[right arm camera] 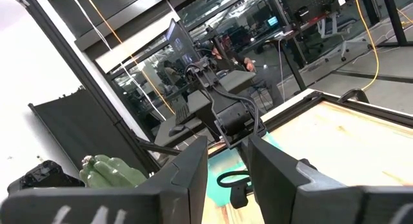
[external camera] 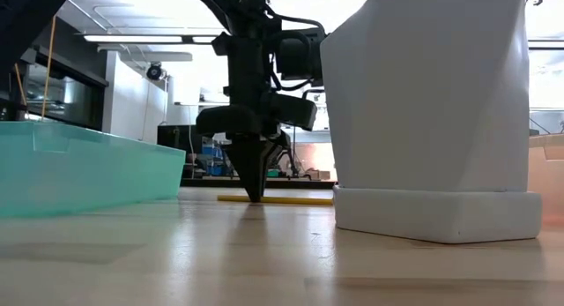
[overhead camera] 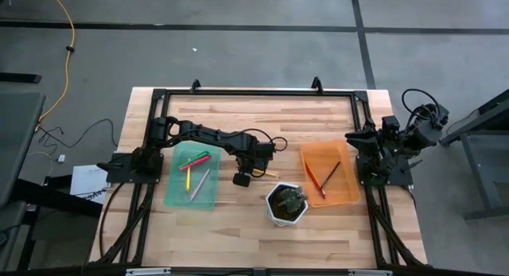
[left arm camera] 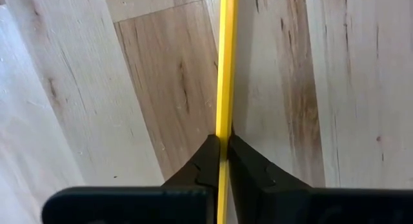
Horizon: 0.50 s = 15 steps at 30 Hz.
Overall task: Sort pens & pencils
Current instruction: Put the yellow pencil into the orange bin
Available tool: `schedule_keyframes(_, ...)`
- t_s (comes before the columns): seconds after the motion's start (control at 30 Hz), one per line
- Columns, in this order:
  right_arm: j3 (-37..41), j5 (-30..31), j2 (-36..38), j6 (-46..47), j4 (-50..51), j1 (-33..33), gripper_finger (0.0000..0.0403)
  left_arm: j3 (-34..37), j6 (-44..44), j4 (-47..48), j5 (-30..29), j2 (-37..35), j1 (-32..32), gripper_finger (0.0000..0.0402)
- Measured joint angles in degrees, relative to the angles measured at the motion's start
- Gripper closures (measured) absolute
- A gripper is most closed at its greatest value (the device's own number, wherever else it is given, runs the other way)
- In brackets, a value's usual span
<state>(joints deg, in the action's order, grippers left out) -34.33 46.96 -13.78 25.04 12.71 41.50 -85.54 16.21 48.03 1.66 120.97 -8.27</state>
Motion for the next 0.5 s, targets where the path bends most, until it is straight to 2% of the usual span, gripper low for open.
schedule_keyframes(0.5, 0.00, 0.04, 0.01, 0.00, 0.00, -0.02, 0.0300, 0.00, -0.02, 0.02, 0.23, 0.00, 0.02, 0.0386)
